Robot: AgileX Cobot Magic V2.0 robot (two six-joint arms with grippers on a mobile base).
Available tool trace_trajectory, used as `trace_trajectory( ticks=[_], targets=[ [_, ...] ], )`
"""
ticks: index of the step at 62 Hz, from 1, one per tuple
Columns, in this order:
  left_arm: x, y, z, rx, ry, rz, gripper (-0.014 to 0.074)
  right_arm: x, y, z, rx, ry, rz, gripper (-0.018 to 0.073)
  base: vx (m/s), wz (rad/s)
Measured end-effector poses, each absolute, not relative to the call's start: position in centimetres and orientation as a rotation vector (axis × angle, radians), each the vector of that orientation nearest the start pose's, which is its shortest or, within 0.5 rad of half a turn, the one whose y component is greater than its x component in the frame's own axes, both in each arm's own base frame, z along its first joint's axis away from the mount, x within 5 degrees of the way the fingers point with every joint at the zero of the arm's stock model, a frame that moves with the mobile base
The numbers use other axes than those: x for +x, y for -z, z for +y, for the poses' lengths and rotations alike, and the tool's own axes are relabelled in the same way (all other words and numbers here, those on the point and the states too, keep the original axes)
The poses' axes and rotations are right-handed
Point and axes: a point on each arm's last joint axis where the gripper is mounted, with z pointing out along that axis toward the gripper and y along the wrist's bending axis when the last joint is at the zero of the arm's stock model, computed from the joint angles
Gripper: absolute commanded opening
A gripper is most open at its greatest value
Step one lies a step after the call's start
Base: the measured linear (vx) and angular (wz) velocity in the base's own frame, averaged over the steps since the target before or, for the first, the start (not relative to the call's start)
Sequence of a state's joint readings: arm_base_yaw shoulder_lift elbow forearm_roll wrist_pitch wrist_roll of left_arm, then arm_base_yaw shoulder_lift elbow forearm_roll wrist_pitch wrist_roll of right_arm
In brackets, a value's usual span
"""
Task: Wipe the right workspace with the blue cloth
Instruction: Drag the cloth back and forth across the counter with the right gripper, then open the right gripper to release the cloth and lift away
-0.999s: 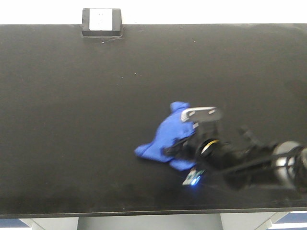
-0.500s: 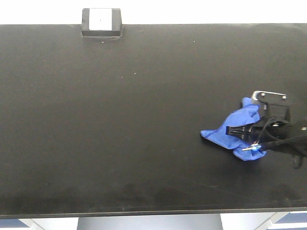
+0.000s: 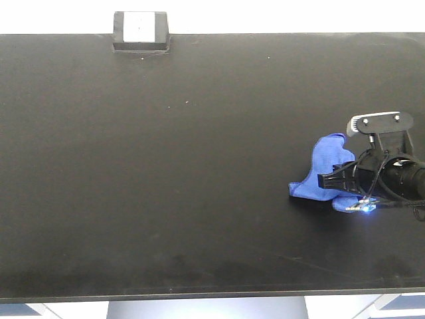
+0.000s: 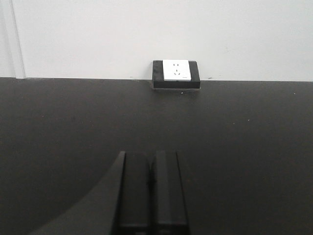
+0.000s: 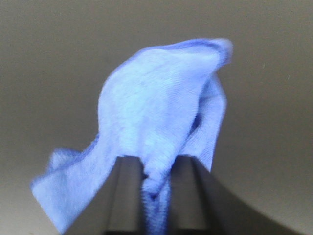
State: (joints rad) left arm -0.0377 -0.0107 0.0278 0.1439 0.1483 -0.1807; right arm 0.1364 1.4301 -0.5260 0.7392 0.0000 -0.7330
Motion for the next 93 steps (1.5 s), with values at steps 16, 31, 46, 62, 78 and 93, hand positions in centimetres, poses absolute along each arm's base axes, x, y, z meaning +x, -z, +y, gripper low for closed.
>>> trace_trajectory(
  ticks=[16,31,46,62,78,93],
  targets=[
    [5.7,-19.1,0.0,-0.017,0.041,1.648,-0.0006,24.3,-18.0,3.5,-0.131,-0.096,2.374,0.0577,0.0,0.0],
    [5.7,-19.1,0.0,-0.017,0.041,1.648,-0.0006,21.6,-21.9,4.4,-0.197,-0.262,2.306,0.0575,0.0,0.0],
    [5.7,-19.1,0.0,-0.017,0.041,1.648,-0.0006,18.3,-25.4,4.9,-0.283,-0.374,2.212,0.0575,0.0,0.0],
    [5.7,-19.1,0.0,-0.017,0.041,1.648,-0.0006,16.7,-26.9,4.9,-0.314,-0.393,2.146,0.0575,0.0,0.0],
    [5.7,-19.1,0.0,-0.017,0.041,1.648,-0.0006,16.2,-27.1,4.8,-0.333,-0.367,2.121,0.0566,0.0,0.0],
    [5.7,-19.1,0.0,-0.017,0.041,1.648,-0.0006,12.9,-30.2,4.0,-0.392,-0.254,1.898,0.0494,0.0,0.0]
  ],
)
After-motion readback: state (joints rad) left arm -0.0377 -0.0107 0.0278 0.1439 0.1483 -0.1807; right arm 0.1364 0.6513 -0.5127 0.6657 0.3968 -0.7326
